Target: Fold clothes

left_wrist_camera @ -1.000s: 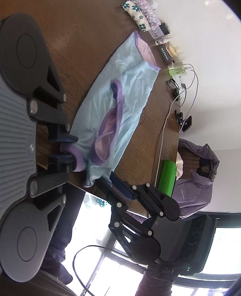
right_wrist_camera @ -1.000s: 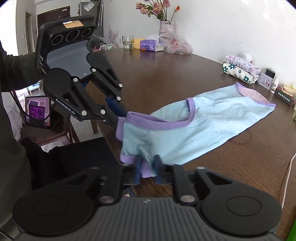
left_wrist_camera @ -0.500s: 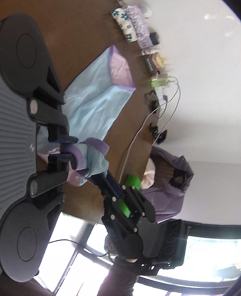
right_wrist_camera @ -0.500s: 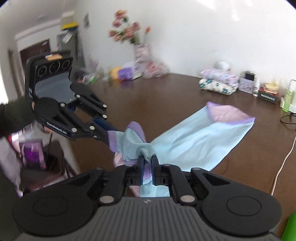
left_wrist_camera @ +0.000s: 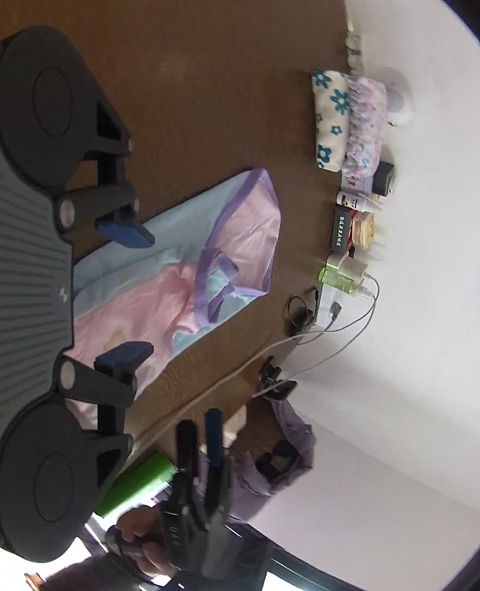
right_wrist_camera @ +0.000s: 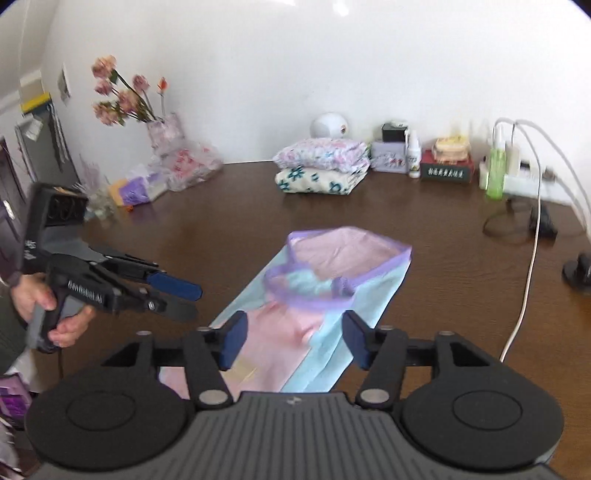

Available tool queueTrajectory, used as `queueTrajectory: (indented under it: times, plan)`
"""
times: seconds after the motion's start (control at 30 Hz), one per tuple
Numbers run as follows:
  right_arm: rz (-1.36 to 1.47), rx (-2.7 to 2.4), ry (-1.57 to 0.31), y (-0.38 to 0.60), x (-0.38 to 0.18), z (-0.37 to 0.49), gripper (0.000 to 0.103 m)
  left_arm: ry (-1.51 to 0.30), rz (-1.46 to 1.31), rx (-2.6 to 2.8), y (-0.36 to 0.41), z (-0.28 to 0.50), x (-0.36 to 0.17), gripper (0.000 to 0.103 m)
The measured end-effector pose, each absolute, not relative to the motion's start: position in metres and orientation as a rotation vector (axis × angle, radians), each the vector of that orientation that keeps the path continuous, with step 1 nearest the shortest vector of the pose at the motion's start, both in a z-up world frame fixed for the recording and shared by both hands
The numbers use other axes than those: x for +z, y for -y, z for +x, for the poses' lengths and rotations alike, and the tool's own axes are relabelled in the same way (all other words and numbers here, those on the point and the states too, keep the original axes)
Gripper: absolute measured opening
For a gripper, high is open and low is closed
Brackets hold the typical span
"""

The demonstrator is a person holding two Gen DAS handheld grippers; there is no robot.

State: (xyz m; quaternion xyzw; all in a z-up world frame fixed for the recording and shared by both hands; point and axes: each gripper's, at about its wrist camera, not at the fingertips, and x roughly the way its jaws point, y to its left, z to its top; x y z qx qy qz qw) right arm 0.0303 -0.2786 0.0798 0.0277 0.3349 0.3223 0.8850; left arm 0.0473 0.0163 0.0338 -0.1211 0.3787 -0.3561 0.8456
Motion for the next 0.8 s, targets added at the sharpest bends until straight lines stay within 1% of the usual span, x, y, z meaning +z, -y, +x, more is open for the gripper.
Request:
queueTrajectory:
  times: [0.1, 0.2, 0.23, 0.27, 0.3, 0.33, 0.37, 0.4, 0.43, 0.47, 0.5, 0.6, 0.8]
  plan:
    - [0.12, 0.735, -0.754, 0.285, 0.057, 0.008, 0.061, -0.834, -0.326, -0.744, -0.019, 0.029, 0.02, 0.062]
    - [0.124, 0.724, -0.793, 0.278, 0.038, -0.004, 0.055, -0.871, -0.3, -0.721, -0.008, 0.017, 0.01, 0.058]
    - [0.14, 0.72, -0.795, 0.278, 0.035, -0.006, 0.05, -0.872, -0.3, -0.721, -0.007, 0.013, 0.007, 0.057]
    - [0.156, 0.72, -0.796, 0.278, 0.031, -0.007, 0.049, -0.872, -0.307, -0.723, -0.007, 0.009, 0.004, 0.055]
    - [0.145, 0.706, -0.798, 0.276, 0.029, -0.007, 0.048, -0.88, -0.318, -0.722, -0.007, 0.007, 0.001, 0.041]
    - [0.136, 0.693, -0.794, 0.275, 0.027, -0.007, 0.041, -0.89, -0.328, -0.72, -0.007, 0.004, -0.001, 0.028]
    - [0.128, 0.679, -0.79, 0.274, 0.025, -0.008, 0.032, -0.899, -0.325, -0.718, -0.007, 0.002, -0.003, 0.012]
    - [0.158, 0.683, -0.795, 0.276, 0.023, -0.006, 0.029, -0.899, -0.31, -0.706, -0.006, 0.0, -0.003, 0.011]
    - [0.18, 0.686, -0.805, 0.277, 0.022, -0.005, 0.018, -0.893, -0.29, -0.69, -0.005, -0.003, -0.003, 0.009]
    - [0.202, 0.69, -0.815, 0.278, 0.022, -0.005, 0.011, -0.886, -0.273, -0.684, -0.004, -0.006, -0.002, 0.007]
    - [0.192, 0.686, -0.817, 0.277, 0.022, -0.006, 0.011, -0.881, -0.262, -0.679, -0.002, -0.008, -0.001, 0.005]
    - [0.189, 0.688, -0.831, 0.275, 0.023, -0.01, 0.008, -0.881, -0.233, -0.661, -0.003, -0.016, 0.003, 0.003]
    - [0.175, 0.711, -0.89, 0.273, 0.031, -0.053, 0.005, -0.925, -0.186, -0.634, -0.021, -0.068, 0.006, 0.002]
